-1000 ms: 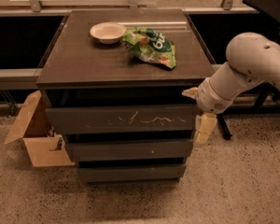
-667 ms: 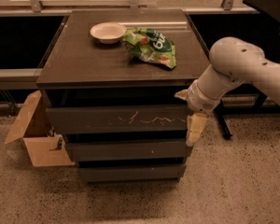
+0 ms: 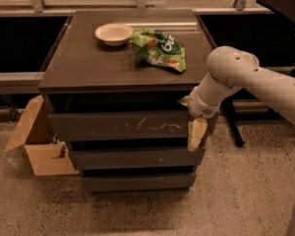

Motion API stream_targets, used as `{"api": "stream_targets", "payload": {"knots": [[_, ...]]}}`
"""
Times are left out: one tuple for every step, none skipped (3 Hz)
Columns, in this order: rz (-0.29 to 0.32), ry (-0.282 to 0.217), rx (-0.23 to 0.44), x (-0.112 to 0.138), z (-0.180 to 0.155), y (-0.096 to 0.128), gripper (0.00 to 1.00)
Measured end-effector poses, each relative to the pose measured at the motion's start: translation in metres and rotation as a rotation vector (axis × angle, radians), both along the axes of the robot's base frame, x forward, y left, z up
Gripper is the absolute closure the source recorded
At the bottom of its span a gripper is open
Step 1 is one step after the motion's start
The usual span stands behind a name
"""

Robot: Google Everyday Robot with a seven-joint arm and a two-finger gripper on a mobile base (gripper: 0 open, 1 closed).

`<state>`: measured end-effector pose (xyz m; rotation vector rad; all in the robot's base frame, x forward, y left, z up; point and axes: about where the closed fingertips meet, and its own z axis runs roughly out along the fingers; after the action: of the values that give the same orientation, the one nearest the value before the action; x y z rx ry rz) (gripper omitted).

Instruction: Open top drawer

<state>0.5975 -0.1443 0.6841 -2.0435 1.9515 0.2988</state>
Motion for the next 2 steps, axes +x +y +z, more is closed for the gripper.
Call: {"api": "stream_targets", "payload": {"knots": [[0.000, 0.008, -0.005, 0.013, -0.015, 0.006, 0.00], [0.002, 0.026, 0.000, 0.021, -0.031, 0.011, 0.00]]}}
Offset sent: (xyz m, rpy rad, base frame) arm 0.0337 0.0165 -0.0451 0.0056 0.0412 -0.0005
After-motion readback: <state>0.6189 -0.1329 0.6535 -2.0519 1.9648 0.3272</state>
